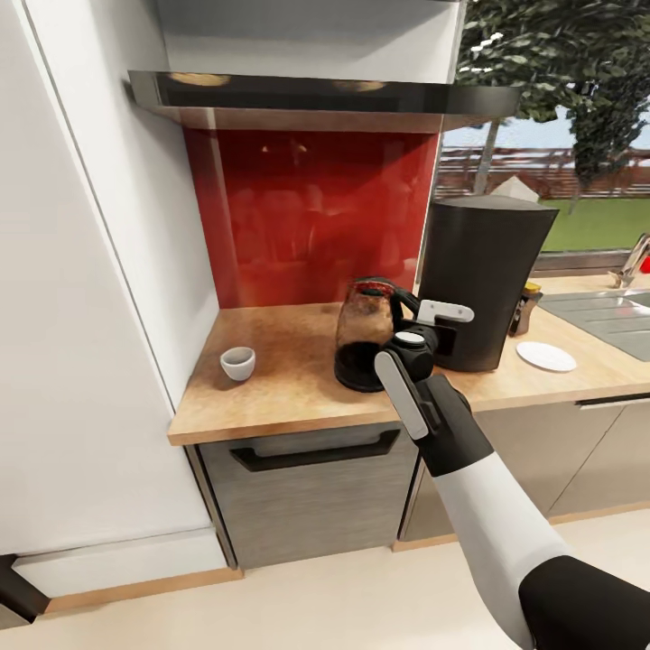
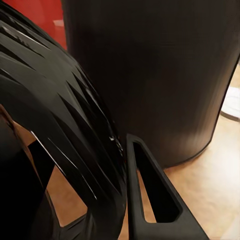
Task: Set up a coffee station on the kitchen countertop: keep the coffee maker on the countertop, move the bottle of coffee from the kitchen shelf to the counter next to the coffee maker, place a paper coffee filter on top of the coffee maker, put the saucer next to the coffee maker with the coffee cup on the saucer, and place the electric kettle next to the coffee maker.
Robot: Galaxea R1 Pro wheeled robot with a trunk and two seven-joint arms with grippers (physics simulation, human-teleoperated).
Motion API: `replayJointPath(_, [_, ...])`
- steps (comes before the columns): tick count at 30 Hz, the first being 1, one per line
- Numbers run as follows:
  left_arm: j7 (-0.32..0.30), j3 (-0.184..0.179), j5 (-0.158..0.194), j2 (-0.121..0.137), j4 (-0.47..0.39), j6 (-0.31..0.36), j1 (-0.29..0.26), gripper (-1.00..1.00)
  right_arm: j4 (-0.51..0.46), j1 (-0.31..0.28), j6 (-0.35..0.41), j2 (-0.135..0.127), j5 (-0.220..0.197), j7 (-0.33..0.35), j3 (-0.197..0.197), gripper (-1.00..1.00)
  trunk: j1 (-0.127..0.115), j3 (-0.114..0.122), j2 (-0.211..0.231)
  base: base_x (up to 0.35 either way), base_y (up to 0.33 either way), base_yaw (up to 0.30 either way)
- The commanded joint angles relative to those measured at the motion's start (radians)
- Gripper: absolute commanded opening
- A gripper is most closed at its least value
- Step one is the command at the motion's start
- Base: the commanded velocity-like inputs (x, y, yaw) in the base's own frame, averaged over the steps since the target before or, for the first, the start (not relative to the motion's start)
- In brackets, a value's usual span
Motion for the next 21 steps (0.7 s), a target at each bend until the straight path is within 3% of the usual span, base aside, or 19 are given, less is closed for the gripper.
replayJointPath(1, [-0.003, 0.007, -0.004, 0.000, 0.000, 0.010, 0.000, 1.00, -0.001, -0.001, 0.006, 0.000, -0.003, -0.008, 0.002, -1.00, 0.000, -0.001, -0.001, 0.000, 0.000, 0.000])
replayJointPath(21, [-0.003, 0.007, -0.004, 0.000, 0.000, 0.010, 0.000, 1.00, -0.001, -0.001, 0.006, 0.000, -0.003, -0.008, 0.001, -1.00, 0.019, -0.017, -0.036, 0.000, 0.000, 0.000])
